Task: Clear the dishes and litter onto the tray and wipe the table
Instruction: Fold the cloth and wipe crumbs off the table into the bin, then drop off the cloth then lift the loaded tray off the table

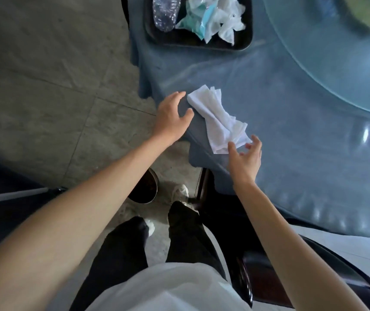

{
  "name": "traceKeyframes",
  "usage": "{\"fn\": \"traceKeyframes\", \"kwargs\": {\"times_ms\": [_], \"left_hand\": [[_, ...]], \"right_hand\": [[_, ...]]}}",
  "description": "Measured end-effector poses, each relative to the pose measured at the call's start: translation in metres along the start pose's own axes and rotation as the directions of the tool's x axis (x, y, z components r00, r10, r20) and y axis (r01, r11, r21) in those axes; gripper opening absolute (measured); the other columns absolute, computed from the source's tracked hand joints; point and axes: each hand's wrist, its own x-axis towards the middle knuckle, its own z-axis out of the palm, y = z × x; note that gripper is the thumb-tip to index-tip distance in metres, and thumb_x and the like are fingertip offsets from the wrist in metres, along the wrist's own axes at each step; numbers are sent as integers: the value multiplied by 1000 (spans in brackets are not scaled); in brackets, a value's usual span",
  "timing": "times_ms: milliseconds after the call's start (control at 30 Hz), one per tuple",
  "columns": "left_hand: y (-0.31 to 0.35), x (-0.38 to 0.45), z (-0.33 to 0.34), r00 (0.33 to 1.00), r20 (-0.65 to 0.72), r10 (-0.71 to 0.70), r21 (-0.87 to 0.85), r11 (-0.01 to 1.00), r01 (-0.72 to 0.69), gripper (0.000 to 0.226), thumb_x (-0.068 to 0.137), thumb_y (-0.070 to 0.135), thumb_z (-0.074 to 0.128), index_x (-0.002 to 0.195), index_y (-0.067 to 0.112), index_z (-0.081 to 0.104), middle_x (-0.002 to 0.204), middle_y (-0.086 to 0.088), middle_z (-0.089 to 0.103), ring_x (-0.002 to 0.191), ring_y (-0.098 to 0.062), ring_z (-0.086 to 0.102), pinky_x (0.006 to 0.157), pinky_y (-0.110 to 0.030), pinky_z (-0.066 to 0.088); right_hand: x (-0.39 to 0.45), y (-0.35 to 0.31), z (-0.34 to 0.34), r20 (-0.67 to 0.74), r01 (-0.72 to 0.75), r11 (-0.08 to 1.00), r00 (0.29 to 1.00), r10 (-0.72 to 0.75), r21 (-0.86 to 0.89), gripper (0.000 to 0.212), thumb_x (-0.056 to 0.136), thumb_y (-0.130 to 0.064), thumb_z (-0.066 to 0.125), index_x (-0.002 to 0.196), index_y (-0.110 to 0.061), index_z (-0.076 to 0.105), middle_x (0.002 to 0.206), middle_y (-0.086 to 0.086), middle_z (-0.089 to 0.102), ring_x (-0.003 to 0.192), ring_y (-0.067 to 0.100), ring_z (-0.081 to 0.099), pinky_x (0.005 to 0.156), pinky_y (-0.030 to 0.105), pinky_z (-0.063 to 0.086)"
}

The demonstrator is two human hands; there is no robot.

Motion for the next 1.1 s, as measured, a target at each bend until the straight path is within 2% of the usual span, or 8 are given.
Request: {"fn": "traceKeyframes", "kwargs": {"times_ms": [167,267,467,600,700,800,933,1100], "left_hand": [[28,45,26,974,169,-149,196,974,115,77,94,42,60,157,12,28,159,-10,38,145,-28,37,113,-35,33],[34,58,39,951,138,-278,182,951,252,72,85,45,69,142,10,45,142,-10,53,129,-29,52,95,-34,46],[27,65,37,851,187,-490,-5,866,500,50,75,35,77,116,10,62,109,-2,64,99,-23,60,68,-30,45],[29,57,29,907,198,-373,-175,897,407,30,79,25,78,104,11,70,108,-7,73,97,-24,66,82,-34,52],[36,40,15,947,208,-245,-222,931,289,38,74,31,78,103,7,66,105,-8,73,98,-25,68,90,-43,55],[45,19,-3,983,168,-74,-191,976,106,14,85,19,76,93,12,66,84,7,66,75,-6,59,71,-23,48],[58,-11,-41,990,88,111,-149,984,-97,11,87,13,76,84,16,65,73,13,60,63,3,51,60,-11,39],[54,-44,-102,977,5,212,-64,975,-211,13,88,16,76,100,15,71,90,13,70,83,2,64,72,-15,47]], "right_hand": [[25,9,2,100,-250,936,967,232,246,101,65,-57,79,152,-30,34,130,1,53,114,24,63,95,48,59],[33,13,5,151,-312,892,949,276,328,105,58,-55,83,148,-29,35,126,2,62,107,23,69,92,45,61],[48,17,-4,163,-288,919,954,251,270,81,85,-27,82,149,-20,34,96,-7,64,96,14,66,81,27,51],[52,14,-13,177,-227,958,965,196,176,77,89,-22,77,152,-17,33,88,-9,65,94,15,66,84,35,56],[51,6,-20,213,-129,990,970,113,62,80,87,-27,78,153,-19,34,125,1,56,116,21,58,101,36,48],[50,-14,-27,270,75,997,961,-65,-27,81,83,-40,83,151,-28,41,147,5,39,135,22,45,113,39,41],[36,-70,-35,419,316,939,840,-344,137,83,81,-48,85,151,-38,43,151,-9,45,134,10,46,105,33,46],[8,-141,-22,570,458,826,600,-561,329,51,92,-30,78,139,-33,58,122,-7,72,110,5,68,91,25,57]]}}
